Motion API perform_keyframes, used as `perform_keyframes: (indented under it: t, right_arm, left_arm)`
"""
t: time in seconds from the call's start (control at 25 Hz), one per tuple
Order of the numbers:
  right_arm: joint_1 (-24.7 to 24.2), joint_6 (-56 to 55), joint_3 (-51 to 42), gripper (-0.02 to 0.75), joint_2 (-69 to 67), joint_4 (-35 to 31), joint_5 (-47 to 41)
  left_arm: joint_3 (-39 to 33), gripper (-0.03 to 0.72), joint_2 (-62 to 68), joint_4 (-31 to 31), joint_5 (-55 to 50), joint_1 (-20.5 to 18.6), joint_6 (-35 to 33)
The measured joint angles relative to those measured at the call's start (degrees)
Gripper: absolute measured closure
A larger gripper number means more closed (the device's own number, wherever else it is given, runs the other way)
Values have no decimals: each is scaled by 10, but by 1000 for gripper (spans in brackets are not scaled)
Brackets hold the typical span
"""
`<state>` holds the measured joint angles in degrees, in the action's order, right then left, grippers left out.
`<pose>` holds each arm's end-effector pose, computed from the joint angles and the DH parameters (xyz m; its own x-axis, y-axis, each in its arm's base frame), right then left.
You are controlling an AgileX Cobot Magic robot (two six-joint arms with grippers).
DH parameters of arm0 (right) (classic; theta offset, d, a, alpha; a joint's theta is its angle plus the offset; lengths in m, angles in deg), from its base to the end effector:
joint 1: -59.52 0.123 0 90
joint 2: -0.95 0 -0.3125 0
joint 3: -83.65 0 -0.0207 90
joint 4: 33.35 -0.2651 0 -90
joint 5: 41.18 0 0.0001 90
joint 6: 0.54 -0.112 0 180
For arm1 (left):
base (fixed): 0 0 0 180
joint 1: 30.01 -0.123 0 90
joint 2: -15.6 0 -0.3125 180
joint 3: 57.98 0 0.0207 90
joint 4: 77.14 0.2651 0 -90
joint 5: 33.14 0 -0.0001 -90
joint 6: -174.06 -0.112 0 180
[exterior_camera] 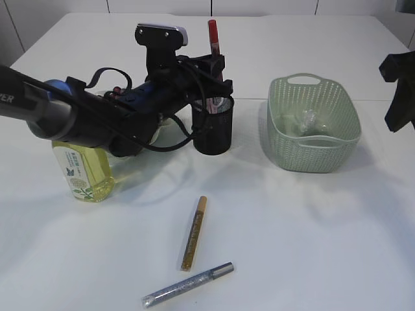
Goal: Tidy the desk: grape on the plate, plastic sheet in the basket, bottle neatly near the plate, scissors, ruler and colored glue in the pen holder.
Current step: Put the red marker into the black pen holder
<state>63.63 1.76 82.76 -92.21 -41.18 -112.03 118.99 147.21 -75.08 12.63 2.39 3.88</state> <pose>0.3104 0.0368 0.3298 -0.9627 -0.0643 -0.2627 -0.1001 0.9870 0.1255 0.4397 -0.2825 0.1872 -0.0651 -0.1313 -0.9892 0.5538 0.8199 -0.1453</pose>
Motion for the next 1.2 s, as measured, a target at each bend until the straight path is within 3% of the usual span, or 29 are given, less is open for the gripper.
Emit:
perform_keyframes:
  t: [0.4, 1.04, 1.2]
  right_arm:
    - [0, 2, 0, 434, 3, 0, 0]
    - [0, 2, 0, 434, 5, -1, 0]
    - [0, 2, 0, 434, 5, -1, 0]
  left_arm:
    - [11, 561, 21, 1, -8, -20, 0]
    - [14, 553, 38, 6, -10, -20, 0]
    - [14, 517, 38, 11, -10, -20, 0]
